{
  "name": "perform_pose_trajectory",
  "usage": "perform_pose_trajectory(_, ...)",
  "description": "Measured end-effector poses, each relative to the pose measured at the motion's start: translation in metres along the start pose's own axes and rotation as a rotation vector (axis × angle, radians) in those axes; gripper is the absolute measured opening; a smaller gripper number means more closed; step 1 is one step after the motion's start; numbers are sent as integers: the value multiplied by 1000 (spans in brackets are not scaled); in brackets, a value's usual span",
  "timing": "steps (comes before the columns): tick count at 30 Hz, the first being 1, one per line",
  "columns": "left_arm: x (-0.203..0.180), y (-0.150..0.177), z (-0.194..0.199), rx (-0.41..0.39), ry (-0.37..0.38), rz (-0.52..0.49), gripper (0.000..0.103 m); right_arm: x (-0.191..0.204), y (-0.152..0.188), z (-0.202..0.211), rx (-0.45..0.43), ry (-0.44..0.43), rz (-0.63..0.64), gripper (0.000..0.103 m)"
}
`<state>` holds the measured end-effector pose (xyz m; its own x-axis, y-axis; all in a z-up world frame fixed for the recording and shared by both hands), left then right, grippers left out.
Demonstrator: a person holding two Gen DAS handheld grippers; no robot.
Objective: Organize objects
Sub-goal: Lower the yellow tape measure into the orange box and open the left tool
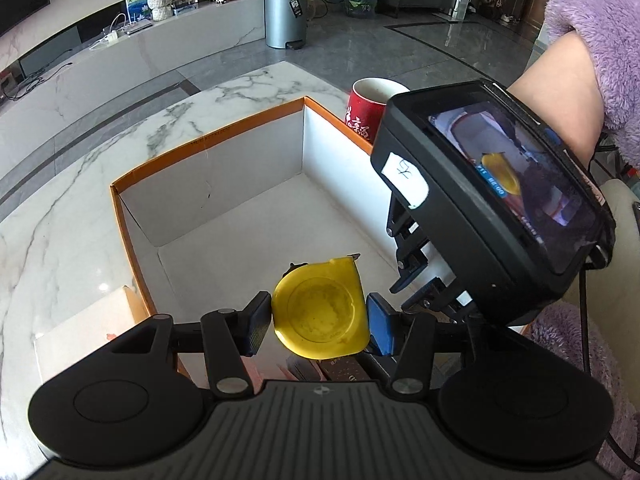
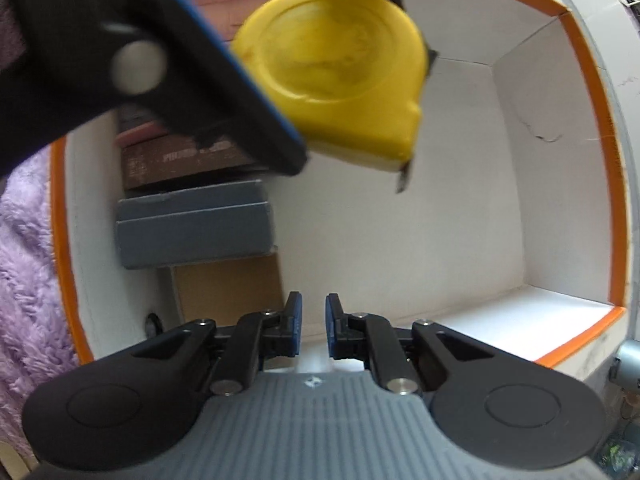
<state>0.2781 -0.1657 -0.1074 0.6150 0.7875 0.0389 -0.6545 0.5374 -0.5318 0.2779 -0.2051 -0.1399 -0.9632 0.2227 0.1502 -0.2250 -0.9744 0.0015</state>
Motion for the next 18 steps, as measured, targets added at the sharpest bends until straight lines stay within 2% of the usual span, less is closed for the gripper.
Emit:
perform_pose_trajectory(3,-1,-1,-4,6,18,-6,60,11,0,3,-12,-71,27,10)
perform_pose_trajectory(4,-2,-1,-6,8,24,-9,60,14,-1,4,-22,-72,45,3)
perform_pose_trajectory(8,-7,-1,-8,7,32,-51,60,14,-5,11,-70,-66,27,3)
perform_pose_trajectory(12,-20,-3,-3,-13,66,-115,60,9,-5,38,-117,-26,-10,5)
perform_pose_trajectory(18,-55,-7,-5,-18,139,-240,60,12,10,100,-189,44,-79,6)
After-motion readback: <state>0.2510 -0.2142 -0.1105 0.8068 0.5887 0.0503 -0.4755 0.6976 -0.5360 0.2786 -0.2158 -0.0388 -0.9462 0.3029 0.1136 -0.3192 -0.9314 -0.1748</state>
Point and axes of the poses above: each gripper's, at about its wrist camera, not at the fingertips, and z roughly against the way its jaws point, x to its left, y to its underside, the point moved 7 cm from there along -z, roughly the way its jaws point, and after that the axes turned 6 degrees about -y, right-handed, at the moved point
